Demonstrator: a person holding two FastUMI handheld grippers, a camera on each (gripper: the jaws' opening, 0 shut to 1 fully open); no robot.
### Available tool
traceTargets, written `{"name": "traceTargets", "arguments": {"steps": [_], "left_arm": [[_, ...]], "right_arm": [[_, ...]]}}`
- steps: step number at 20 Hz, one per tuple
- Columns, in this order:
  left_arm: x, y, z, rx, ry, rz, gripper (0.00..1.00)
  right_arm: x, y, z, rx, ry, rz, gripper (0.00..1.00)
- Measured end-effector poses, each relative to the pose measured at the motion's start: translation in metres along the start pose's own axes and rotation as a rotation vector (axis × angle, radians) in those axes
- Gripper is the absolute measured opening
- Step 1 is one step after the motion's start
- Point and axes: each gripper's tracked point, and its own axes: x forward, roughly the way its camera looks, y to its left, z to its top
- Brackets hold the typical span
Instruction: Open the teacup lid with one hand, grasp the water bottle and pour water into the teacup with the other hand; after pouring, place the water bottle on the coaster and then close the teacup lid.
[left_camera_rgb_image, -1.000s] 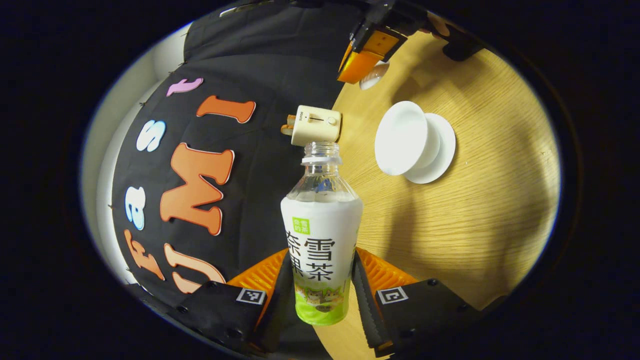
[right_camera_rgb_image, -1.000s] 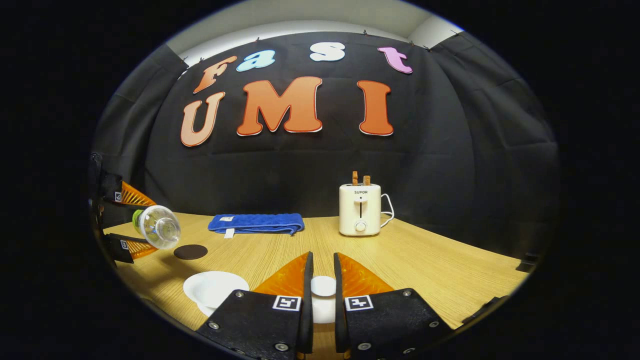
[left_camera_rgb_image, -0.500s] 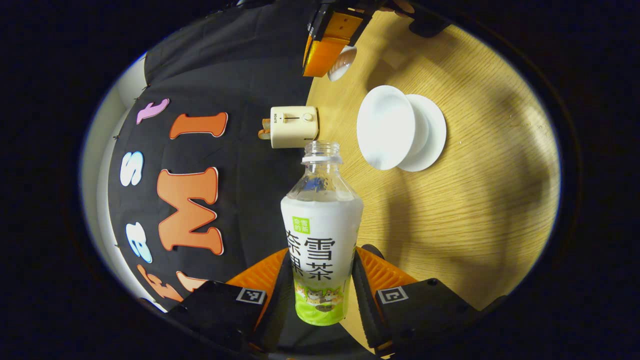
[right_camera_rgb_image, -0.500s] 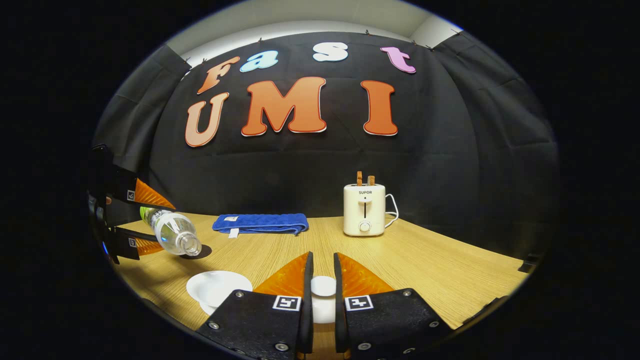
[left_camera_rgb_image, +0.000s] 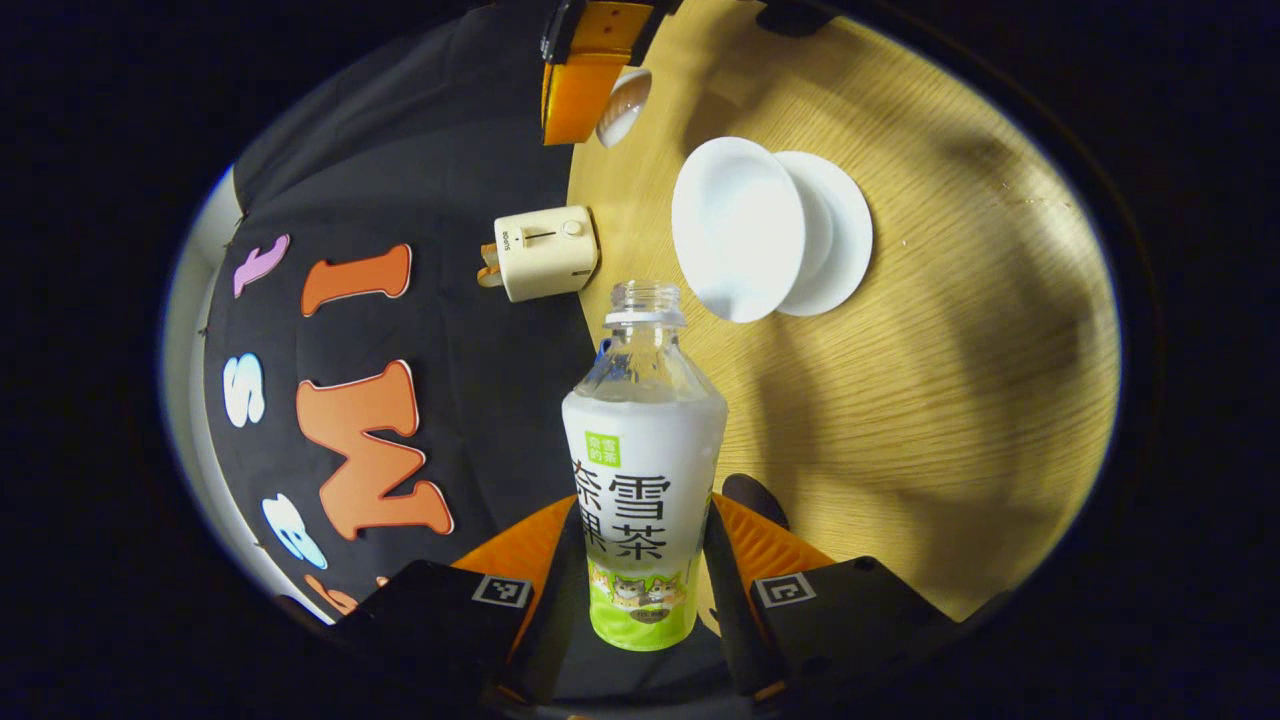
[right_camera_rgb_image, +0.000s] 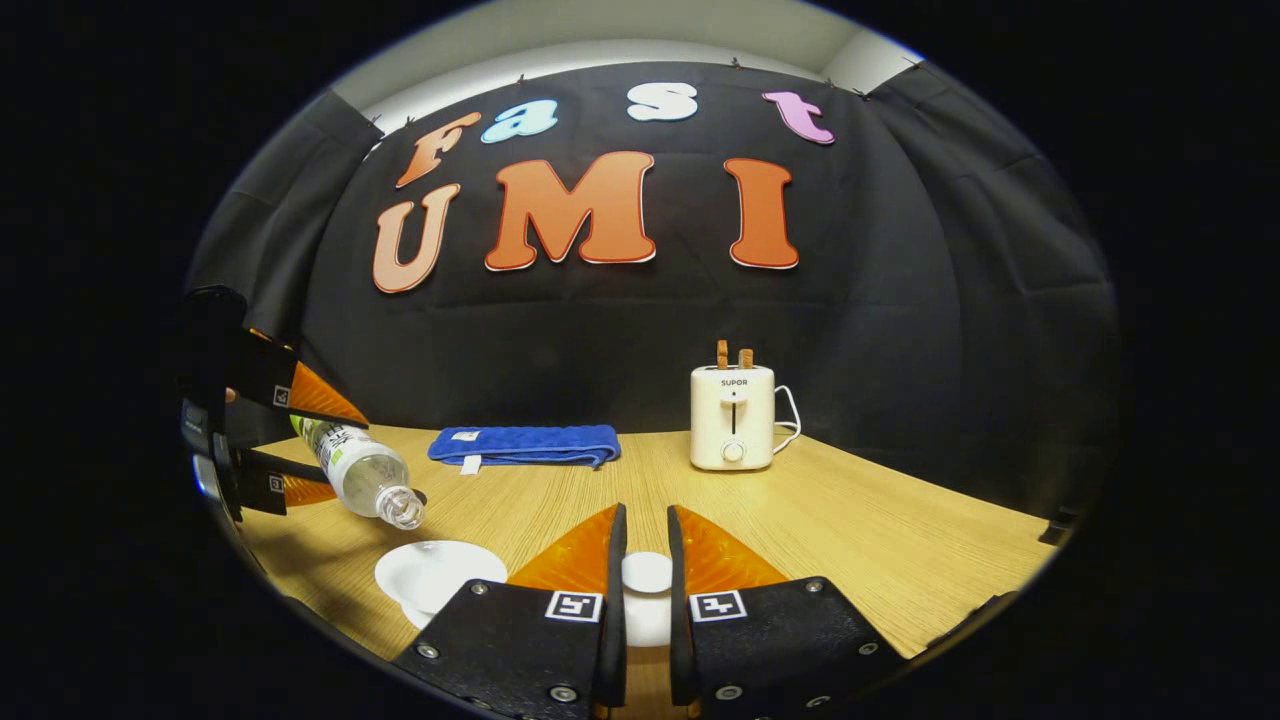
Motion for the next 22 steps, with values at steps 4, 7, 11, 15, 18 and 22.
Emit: {"name": "traceTargets", "arguments": {"steps": [4,7,11,15,18,22], "left_arm": [[0.003,0.001,0.004,0.05,-0.005,-0.01,0.66],[0.002,0.005,0.008,0.088,-0.009,-0.003,0.65],[0.0,0.006,0.004,0.129,0.007,-0.021,0.65],[-0.004,0.014,0.006,0.174,0.0,-0.016,0.65],[-0.005,0.02,0.006,0.221,0.004,-0.012,0.65],[-0.005,0.027,0.011,0.285,-0.009,-0.005,0.65]], "right_arm": [[0.001,-0.001,-0.002,0.049,0.026,0.006,0.18],[-0.002,0.003,0.006,0.021,0.011,0.018,0.18],[-0.006,0.006,0.02,-0.005,-0.01,0.036,0.18],[-0.008,0.008,0.023,-0.014,-0.018,0.046,0.17],[-0.008,0.007,0.024,-0.005,-0.017,0.052,0.17],[-0.008,0.003,0.023,0.003,-0.014,0.048,0.17]]}}
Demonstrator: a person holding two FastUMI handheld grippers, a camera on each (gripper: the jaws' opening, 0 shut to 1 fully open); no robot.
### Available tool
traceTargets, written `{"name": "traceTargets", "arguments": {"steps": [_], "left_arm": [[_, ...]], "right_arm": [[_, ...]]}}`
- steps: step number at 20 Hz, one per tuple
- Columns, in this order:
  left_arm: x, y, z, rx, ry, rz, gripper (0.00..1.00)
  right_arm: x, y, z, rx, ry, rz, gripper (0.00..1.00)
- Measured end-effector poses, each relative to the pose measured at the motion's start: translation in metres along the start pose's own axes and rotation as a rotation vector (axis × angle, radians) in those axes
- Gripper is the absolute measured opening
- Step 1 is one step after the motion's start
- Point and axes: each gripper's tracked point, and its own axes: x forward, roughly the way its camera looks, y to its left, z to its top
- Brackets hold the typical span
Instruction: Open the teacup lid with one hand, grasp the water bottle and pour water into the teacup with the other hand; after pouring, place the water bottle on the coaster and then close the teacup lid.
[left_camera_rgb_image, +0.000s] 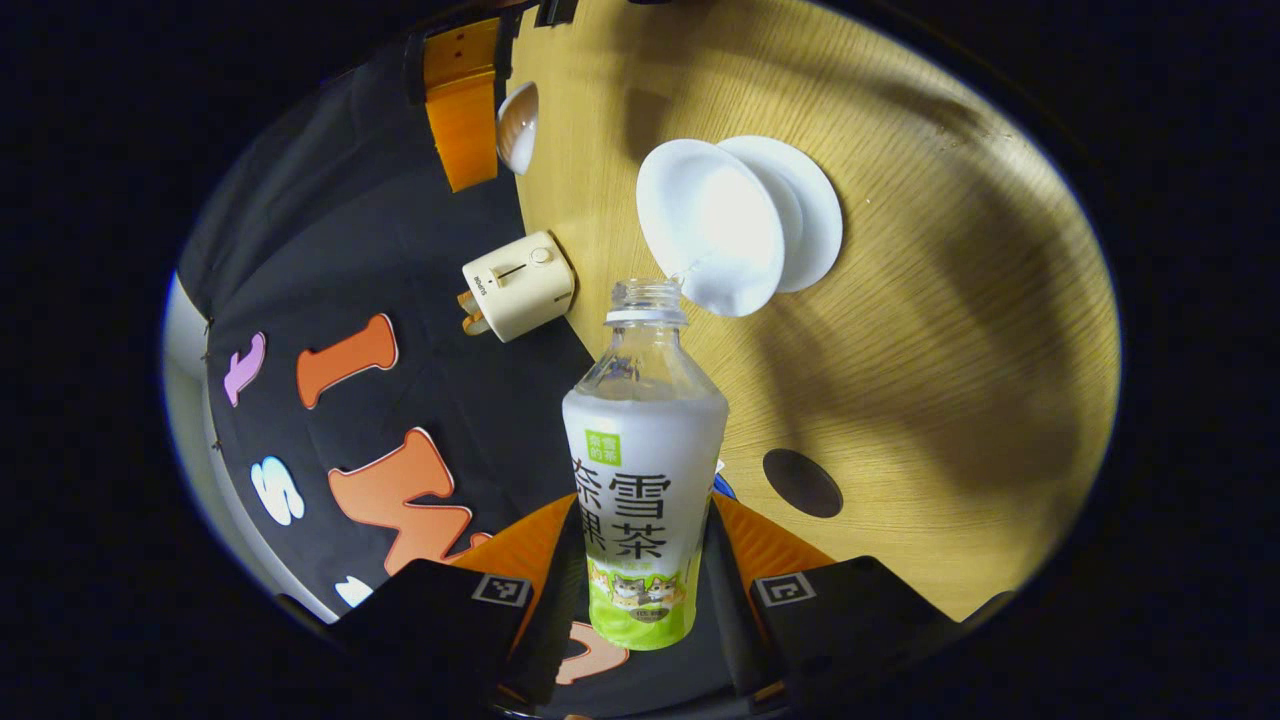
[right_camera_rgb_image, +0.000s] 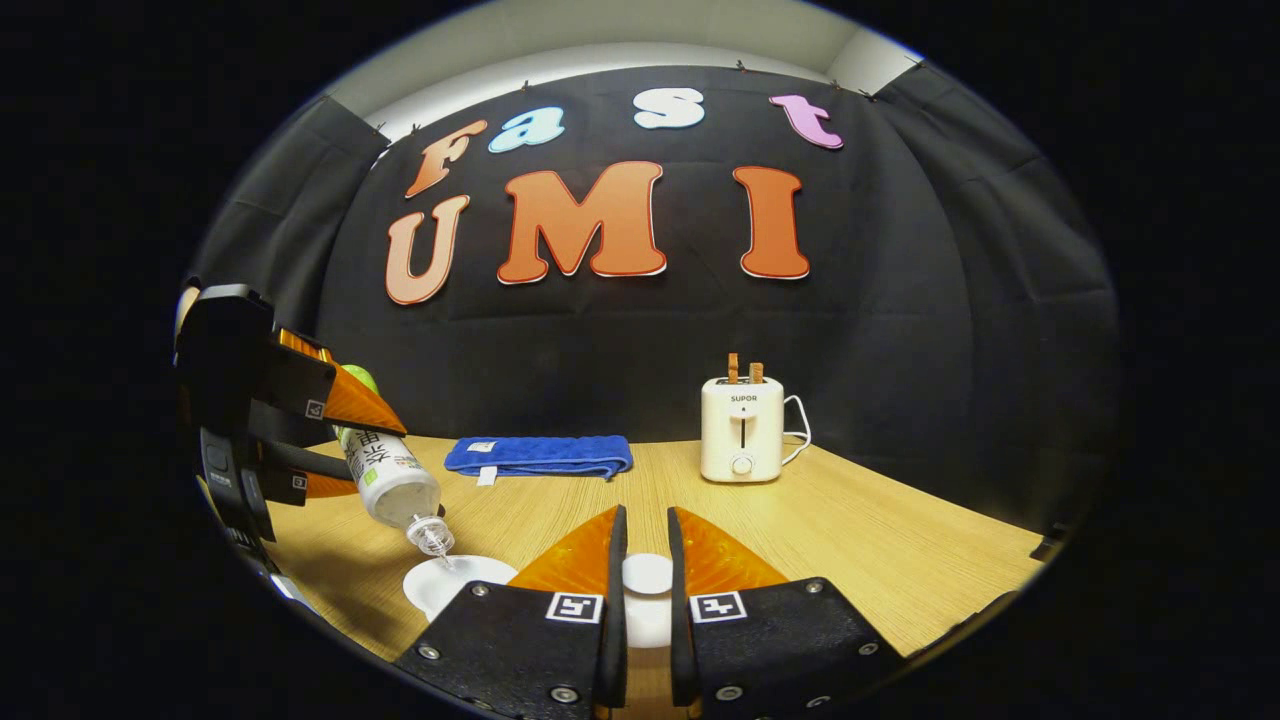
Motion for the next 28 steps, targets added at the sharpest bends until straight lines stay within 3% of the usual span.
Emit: {"name": "traceTargets", "arguments": {"steps": [5,11,18,22,26,27,28], "left_arm": [[0.0,0.005,0.002,0.081,-0.007,-0.006,0.68],[-0.003,0.015,0.012,0.174,-0.024,0.019,0.65],[-0.002,0.017,0.019,0.201,-0.049,0.03,0.67],[0.0,0.006,0.015,0.137,-0.048,0.005,0.67],[0.003,-0.004,0.012,-0.043,-0.06,0.001,0.64],[0.004,-0.008,0.01,-0.087,-0.056,-0.004,0.69],[0.005,-0.011,0.008,-0.122,-0.057,-0.003,0.64]], "right_arm": [[-0.001,0.0,-0.001,0.005,0.003,0.007,0.17],[0.0,-0.005,-0.003,0.005,0.01,0.0,0.17],[0.0,-0.015,-0.001,0.018,0.009,-0.012,0.17],[0.0,-0.014,-0.003,0.027,0.017,-0.007,0.17],[0.0,-0.015,-0.005,0.034,0.021,-0.005,0.17],[0.001,-0.014,-0.004,0.036,0.021,-0.005,0.17],[0.0,-0.015,-0.004,0.039,0.022,-0.006,0.17]]}}
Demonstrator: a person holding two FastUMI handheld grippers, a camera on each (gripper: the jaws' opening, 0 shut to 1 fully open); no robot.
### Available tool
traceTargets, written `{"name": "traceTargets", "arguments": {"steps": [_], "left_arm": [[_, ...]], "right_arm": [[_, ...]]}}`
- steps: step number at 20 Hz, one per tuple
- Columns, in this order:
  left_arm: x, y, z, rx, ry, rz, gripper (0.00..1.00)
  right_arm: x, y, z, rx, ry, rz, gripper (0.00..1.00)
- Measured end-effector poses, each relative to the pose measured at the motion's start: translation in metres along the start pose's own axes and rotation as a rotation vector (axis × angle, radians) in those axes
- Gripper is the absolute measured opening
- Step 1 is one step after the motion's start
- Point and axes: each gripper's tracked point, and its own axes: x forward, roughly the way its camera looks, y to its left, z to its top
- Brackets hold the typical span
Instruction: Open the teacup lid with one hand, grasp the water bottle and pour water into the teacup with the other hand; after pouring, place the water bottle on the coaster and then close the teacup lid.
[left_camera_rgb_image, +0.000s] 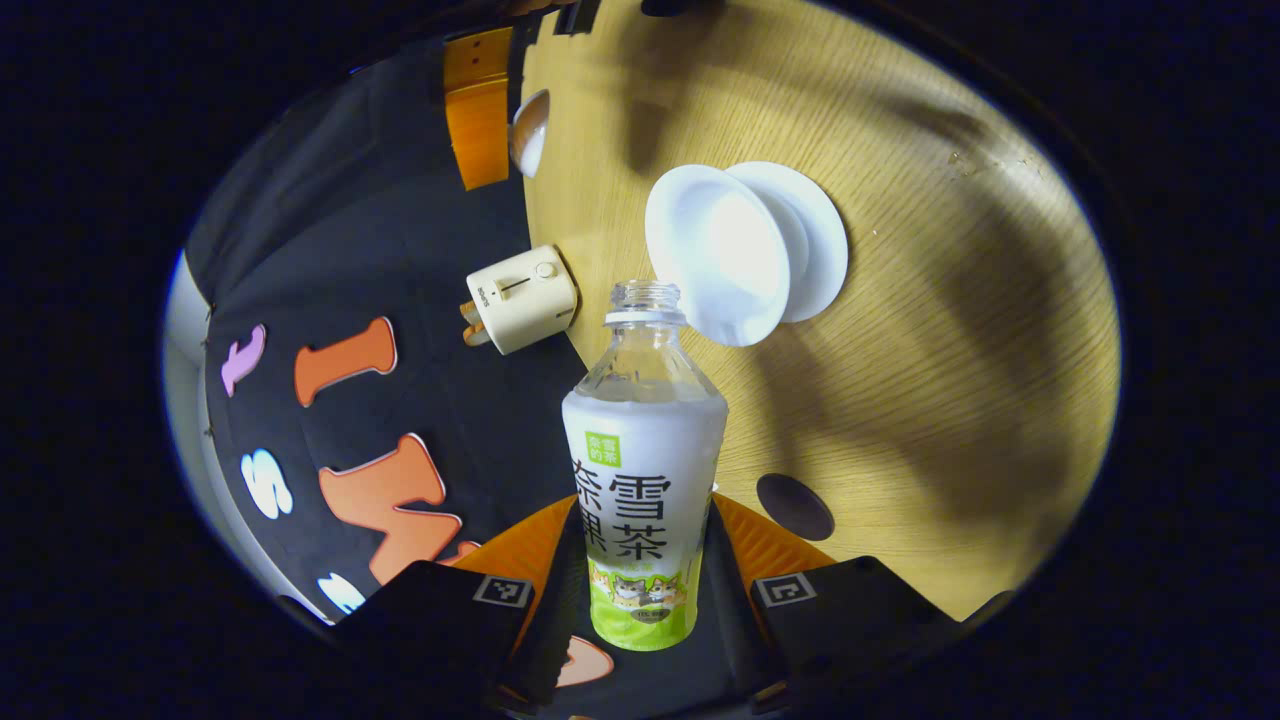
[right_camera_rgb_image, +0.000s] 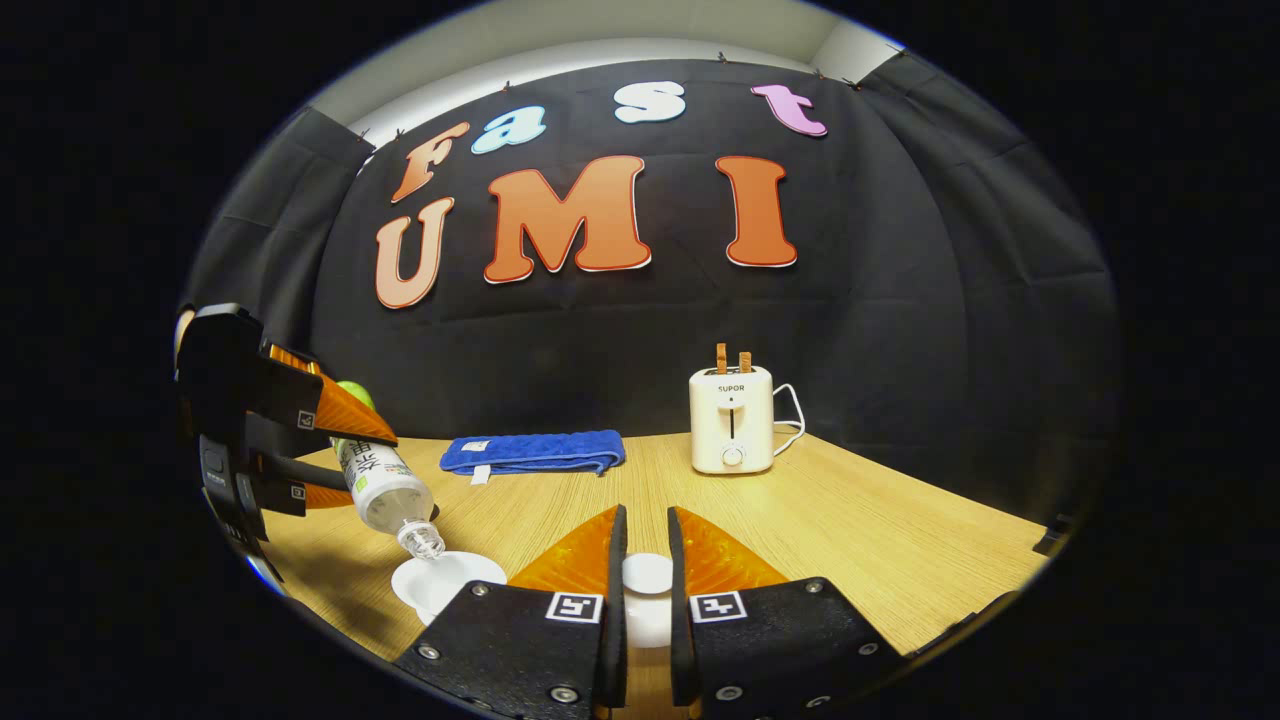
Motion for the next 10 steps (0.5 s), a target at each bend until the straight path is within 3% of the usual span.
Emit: {"name": "traceTargets", "arguments": {"steps": [7,8,9,10], "left_arm": [[-0.009,-0.027,-0.011,-0.468,0.007,-0.022,0.63],[-0.008,-0.029,-0.013,-0.542,0.004,-0.028,0.7],[-0.008,-0.029,-0.014,-0.614,0.007,-0.029,0.66],[-0.007,-0.026,-0.014,-0.686,0.008,0.0,0.66]], "right_arm": [[-0.001,0.002,-0.002,0.011,0.009,0.0,0.17],[0.0,0.005,-0.002,0.011,0.012,0.005,0.17],[-0.001,0.008,-0.003,0.011,0.013,0.01,0.17],[-0.001,0.009,-0.003,0.008,0.015,0.012,0.17]]}}
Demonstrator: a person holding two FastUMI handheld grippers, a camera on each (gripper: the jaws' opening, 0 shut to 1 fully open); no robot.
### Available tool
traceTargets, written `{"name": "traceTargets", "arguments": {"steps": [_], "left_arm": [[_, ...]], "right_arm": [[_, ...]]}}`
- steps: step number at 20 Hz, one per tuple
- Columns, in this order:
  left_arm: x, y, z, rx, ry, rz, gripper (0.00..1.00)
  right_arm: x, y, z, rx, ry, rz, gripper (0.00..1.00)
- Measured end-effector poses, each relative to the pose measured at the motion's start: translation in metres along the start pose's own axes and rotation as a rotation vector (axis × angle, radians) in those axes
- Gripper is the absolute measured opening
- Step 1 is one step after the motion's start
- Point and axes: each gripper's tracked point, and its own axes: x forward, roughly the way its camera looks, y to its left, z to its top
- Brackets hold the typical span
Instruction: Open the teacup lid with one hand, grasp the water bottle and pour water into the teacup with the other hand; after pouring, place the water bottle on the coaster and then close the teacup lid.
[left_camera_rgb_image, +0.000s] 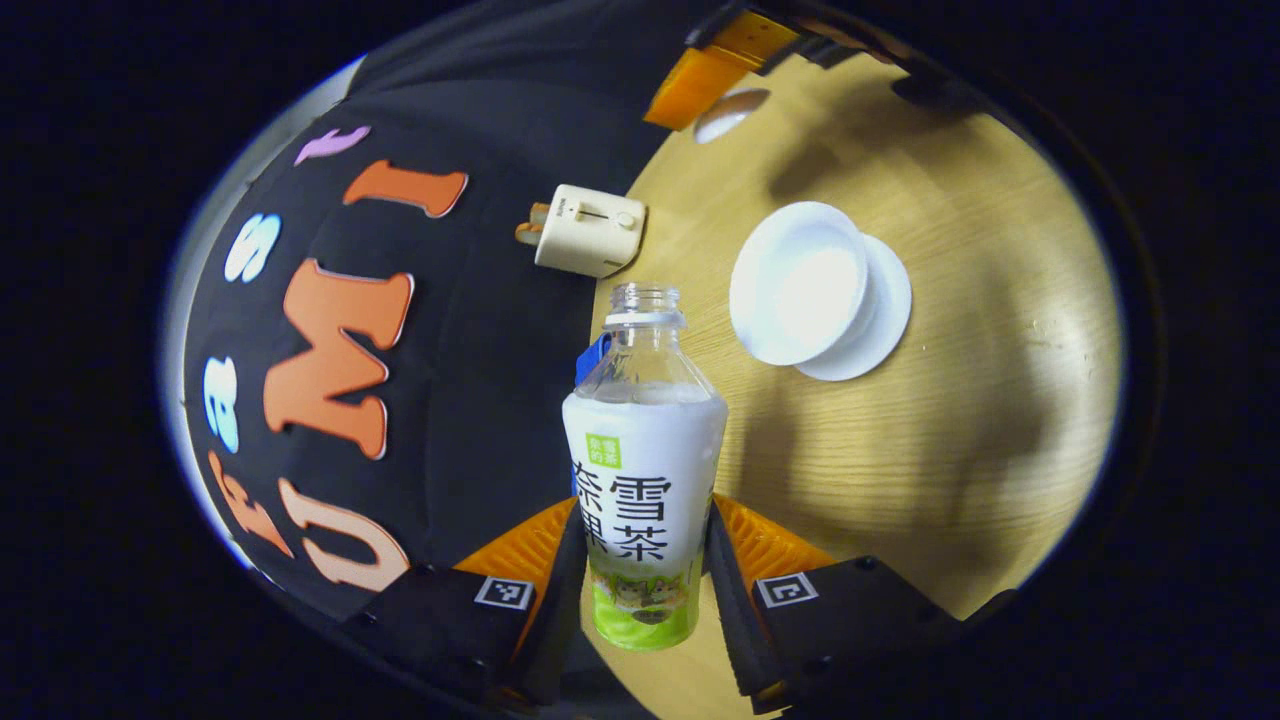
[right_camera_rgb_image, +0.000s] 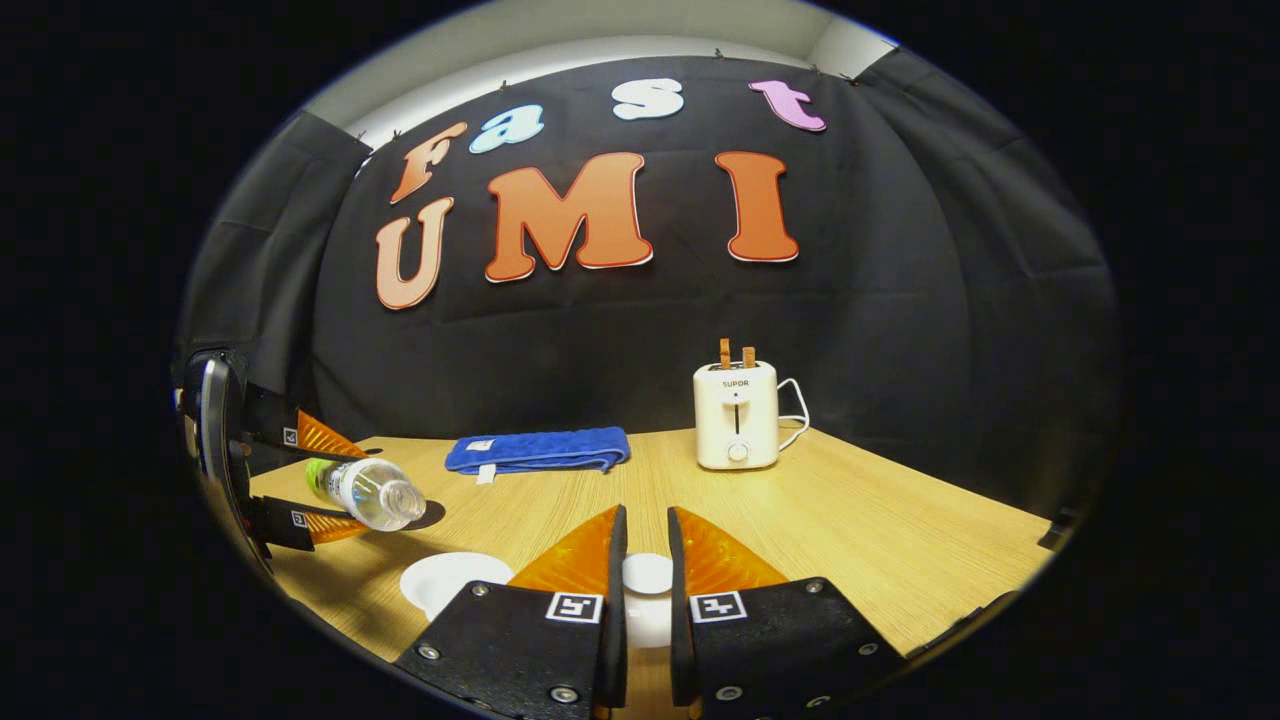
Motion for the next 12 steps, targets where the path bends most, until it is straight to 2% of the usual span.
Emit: {"name": "traceTargets", "arguments": {"steps": [2,5,6,7,10,12], "left_arm": [[-0.002,-0.003,0.002,-0.163,-0.017,0.017,0.66],[0.004,-0.006,-0.001,-0.428,-0.023,0.002,0.66],[0.01,-0.01,-0.005,-0.508,-0.018,-0.002,0.63],[0.014,-0.012,-0.007,-0.573,-0.015,0.008,0.66],[0.025,-0.014,-0.014,-0.745,-0.014,0.068,0.63],[0.026,-0.014,-0.014,-0.856,-0.011,0.075,0.66]], "right_arm": [[0.0,0.002,-0.002,-0.008,0.005,0.004,0.17],[0.0,0.005,-0.003,-0.009,0.012,0.006,0.17],[0.0,0.006,-0.004,-0.009,0.016,0.007,0.17],[0.0,0.007,-0.005,-0.01,0.018,0.007,0.17],[0.0,0.009,-0.006,-0.011,0.021,0.011,0.17],[0.001,0.012,-0.01,-0.018,0.032,0.015,0.17]]}}
